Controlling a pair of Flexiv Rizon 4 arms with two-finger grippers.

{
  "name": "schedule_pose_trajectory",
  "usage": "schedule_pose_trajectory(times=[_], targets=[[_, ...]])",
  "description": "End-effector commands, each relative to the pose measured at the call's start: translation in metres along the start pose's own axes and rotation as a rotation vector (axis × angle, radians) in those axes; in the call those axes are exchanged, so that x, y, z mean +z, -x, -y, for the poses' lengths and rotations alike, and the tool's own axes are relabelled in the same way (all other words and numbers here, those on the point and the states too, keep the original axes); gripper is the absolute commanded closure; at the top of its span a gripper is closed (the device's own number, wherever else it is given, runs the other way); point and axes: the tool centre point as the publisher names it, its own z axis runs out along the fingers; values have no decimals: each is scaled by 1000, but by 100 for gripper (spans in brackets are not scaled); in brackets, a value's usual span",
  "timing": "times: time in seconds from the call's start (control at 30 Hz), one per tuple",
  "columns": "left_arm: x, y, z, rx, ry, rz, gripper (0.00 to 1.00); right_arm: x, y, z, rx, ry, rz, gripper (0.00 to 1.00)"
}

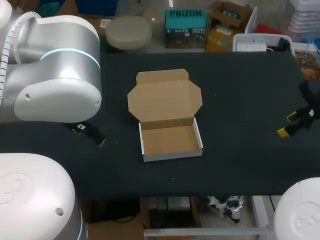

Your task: Assemble the packaging by folding the flat box into shape, placing the metal phone stand inside, and closing the box properly

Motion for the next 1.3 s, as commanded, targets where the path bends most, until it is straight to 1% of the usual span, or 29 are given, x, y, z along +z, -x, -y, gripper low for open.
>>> schedule_pose_trajectory(times=[0.03,0.37,0.53,0.67,0.7,0.83,1.0,1.13,1.3], targets=[[-15,-14,-12,-2,-34,42,0,-8,-2,1,21,-20,28,0],[-25,-18,-13,-39,-24,53,0,-18,-1,0,60,-37,56,0],[-32,-21,-13,-84,-25,70,0,-26,6,4,167,-64,85,0],[-35,-23,-13,-93,-24,82,0,-31,9,8,219,-86,73,0],[-35,-23,-13,-81,-26,76,0,-32,9,9,214,-82,69,0],[-32,-23,-14,-111,-35,70,0,-33,8,12,242,-84,61,0],[-30,-22,-16,-141,-30,70,0,-32,6,14,254,-95,70,0],[-29,-22,-18,-136,-32,68,0,-31,5,14,254,-97,68,0],[-21,-21,-19,-87,-46,63,0,-30,5,14,245,-94,59,0]])
